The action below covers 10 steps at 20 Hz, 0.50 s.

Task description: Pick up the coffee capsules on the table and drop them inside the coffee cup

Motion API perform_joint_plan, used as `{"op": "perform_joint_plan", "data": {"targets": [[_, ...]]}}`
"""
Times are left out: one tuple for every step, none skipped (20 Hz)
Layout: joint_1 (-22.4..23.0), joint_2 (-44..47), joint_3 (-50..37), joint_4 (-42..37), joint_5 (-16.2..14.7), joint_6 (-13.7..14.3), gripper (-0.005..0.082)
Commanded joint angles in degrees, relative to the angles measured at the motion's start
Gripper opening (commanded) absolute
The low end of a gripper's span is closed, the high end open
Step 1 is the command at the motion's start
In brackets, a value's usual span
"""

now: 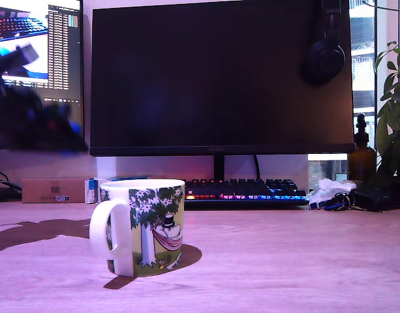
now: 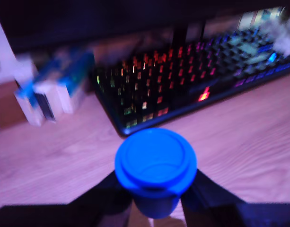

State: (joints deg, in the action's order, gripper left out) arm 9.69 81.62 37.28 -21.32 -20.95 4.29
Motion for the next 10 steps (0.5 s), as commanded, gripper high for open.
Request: {"op": "perform_joint_plan", "data": {"targets": [[-0.1,-2.8,-0.2,3.3,-0.1,0.2,0.0123],[-0.1,-4.5,-0.2,5.1,-0.1,0.2,0.0123],[-0.1,-6.3,-0.2,6.6,-0.1,0.2,0.0123],[-0.1,-7.8,-0.2,8.3,-0.1,0.3,0.0123],[-0.1,-9.1,-0.2,9.6,-0.1,0.3,0.0123],[0.0,-10.3,-0.2,10.7,-0.1,0.3,0.0123],[0.0,-11.3,-0.2,11.6,-0.1,0.3,0.0123],[0.0,-12.0,-0.2,12.2,-0.1,0.3,0.0123],[0.0,-12.5,-0.2,12.8,-0.2,0.3,0.0123],[0.2,-12.9,-0.1,13.3,-0.8,0.3,0.0123]]}}
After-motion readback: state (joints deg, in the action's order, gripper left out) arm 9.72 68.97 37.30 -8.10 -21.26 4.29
